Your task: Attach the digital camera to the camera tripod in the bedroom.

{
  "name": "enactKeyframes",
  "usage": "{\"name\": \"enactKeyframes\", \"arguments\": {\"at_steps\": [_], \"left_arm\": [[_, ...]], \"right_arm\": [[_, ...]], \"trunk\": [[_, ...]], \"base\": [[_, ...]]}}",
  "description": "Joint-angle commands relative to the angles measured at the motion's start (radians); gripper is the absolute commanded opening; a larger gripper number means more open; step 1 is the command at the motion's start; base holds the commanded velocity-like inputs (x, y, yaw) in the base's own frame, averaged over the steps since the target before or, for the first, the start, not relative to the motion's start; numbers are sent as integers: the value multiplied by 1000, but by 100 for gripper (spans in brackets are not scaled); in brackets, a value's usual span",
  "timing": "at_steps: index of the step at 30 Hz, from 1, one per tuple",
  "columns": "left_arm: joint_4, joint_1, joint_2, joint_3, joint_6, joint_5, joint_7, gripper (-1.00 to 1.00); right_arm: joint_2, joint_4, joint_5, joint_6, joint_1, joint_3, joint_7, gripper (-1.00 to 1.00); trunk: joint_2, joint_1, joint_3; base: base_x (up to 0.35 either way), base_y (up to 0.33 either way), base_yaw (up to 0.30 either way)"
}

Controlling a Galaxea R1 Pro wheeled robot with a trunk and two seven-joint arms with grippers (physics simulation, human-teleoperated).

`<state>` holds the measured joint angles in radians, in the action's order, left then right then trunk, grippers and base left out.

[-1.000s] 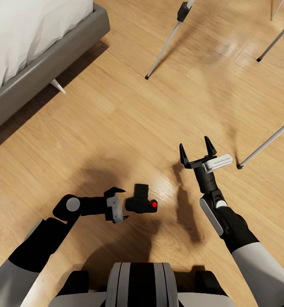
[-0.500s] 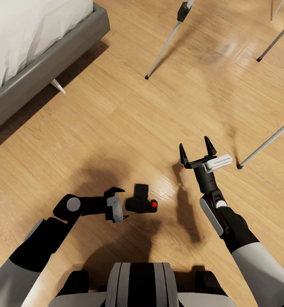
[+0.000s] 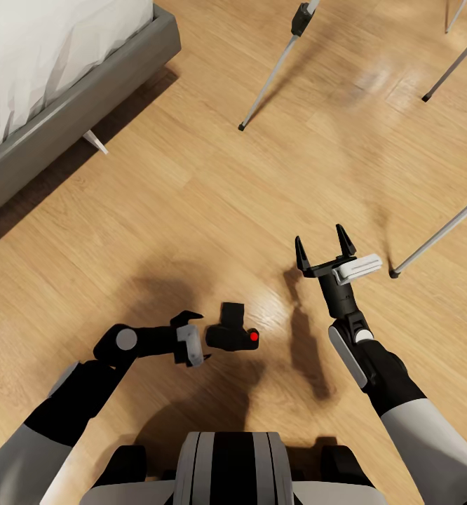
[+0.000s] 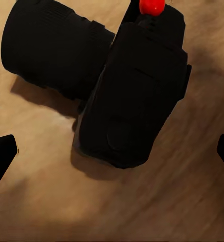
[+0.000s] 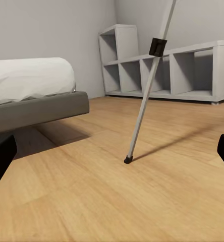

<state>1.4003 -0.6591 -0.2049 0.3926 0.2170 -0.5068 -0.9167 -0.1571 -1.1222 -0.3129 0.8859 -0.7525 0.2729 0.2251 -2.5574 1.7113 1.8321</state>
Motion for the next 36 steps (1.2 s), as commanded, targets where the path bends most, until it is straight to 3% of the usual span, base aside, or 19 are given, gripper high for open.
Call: {"name": "enactKeyframes", "arguments": {"at_steps": [1, 10, 22, 25, 36], "left_arm": [[0, -1, -1, 2, -23, -1, 1, 100], [-4, -1, -2, 0, -101, -1, 4, 100], [-15, -1, -2, 0, -120, -1, 4, 100], [-63, -1, 1, -3, -167, 0, 6, 100], [-108, -1, 10, -4, -195, 1, 21, 100]], "right_arm": [[-1, 1, -11, 2, -1, 2, 7, 100], [-1, 1, -11, 2, -1, 2, 7, 100], [-1, 1, -11, 2, -1, 3, 7, 100], [-1, 1, -11, 2, -1, 2, 7, 100], [-1, 1, -11, 2, -1, 3, 7, 100]], "trunk": [[0, 0, 0], [0, 0, 0], [0, 0, 0], [0, 0, 0], [0, 0, 0]], "base": [[0, 0, 0], [0, 0, 0], [0, 0, 0], [0, 0, 0], [0, 0, 0]]}}
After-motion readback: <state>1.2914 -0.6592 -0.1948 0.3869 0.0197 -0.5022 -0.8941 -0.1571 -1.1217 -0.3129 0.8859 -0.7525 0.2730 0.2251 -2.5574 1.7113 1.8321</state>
